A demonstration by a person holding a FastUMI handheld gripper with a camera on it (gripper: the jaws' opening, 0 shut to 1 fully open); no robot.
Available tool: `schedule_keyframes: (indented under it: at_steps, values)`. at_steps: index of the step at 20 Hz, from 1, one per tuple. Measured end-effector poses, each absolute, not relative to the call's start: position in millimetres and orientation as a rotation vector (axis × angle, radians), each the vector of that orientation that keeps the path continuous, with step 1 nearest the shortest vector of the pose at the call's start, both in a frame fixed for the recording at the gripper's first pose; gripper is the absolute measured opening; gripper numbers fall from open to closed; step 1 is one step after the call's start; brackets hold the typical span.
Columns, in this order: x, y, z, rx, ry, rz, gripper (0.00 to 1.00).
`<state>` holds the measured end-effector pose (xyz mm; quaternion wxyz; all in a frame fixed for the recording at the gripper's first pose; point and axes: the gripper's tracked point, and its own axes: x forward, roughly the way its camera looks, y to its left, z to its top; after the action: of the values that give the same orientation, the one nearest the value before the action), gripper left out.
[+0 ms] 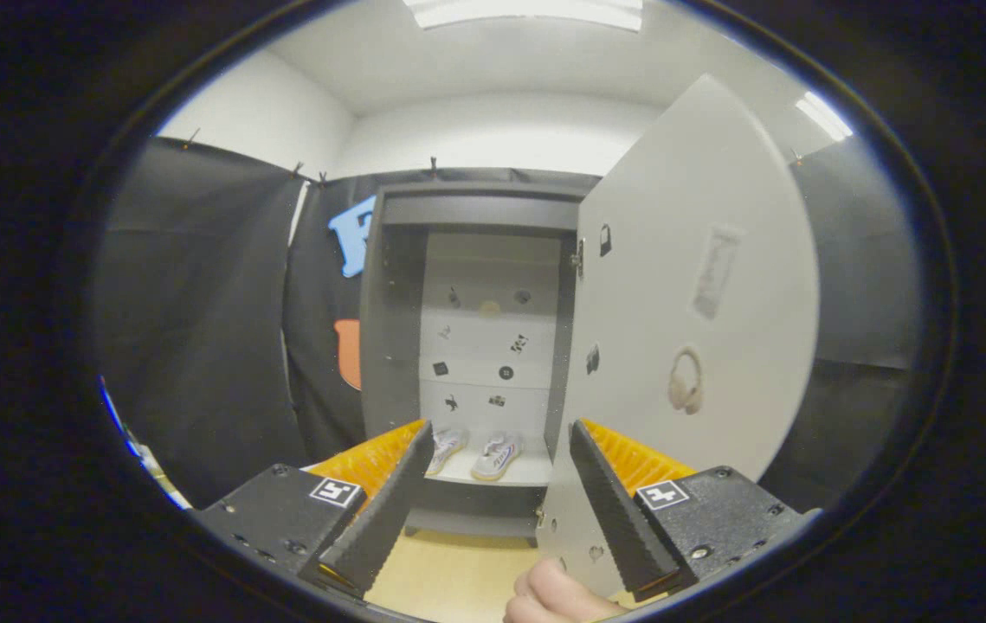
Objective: Open the shoe cabinet door, grab the shoes and put them into the shoe cabinet, then close the shoe cabinet door.
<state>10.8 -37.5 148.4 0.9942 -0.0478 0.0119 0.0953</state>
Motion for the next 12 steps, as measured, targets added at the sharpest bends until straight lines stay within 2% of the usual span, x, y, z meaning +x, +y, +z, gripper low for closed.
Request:
schedule_keyframes:
  at_steps: [4, 7, 12]
  values:
    - [-52, -86, 161, -0.072, 0.053, 0.227, 1.0]
    - [-96, -113, 161, -0.078, 0.063, 0.32, 1.0]
    - [-122, -218, 150, -0.121, 0.068, 0.176, 1.0]
